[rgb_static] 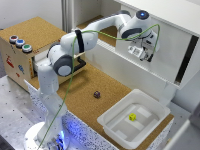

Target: Push the sliding door to the left

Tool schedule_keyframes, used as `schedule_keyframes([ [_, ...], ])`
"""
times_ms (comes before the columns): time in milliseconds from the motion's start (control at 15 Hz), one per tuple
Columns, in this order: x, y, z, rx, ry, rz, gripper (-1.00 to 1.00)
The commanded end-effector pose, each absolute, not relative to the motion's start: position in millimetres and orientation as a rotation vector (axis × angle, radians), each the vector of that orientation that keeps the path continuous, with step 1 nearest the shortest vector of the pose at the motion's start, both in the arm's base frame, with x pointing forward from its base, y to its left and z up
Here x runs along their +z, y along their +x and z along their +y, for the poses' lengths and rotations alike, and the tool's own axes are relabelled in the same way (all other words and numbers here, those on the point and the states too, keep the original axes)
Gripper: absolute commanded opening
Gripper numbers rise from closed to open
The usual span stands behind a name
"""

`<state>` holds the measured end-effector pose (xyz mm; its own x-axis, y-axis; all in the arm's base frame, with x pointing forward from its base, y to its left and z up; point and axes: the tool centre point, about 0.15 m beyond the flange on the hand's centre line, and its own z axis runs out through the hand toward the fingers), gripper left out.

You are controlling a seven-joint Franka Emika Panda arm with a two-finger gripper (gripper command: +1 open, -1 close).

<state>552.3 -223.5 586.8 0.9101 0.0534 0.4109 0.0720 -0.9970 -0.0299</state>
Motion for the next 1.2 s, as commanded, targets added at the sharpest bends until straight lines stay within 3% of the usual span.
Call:
schedule_keyframes([
  [0,570.9,543.3,-120.1,-0.749,-3.156,-0.007,-1.0],
  [1133,577.8,594.3,103.0,-0.766,-3.081,-0.278,-1.0],
])
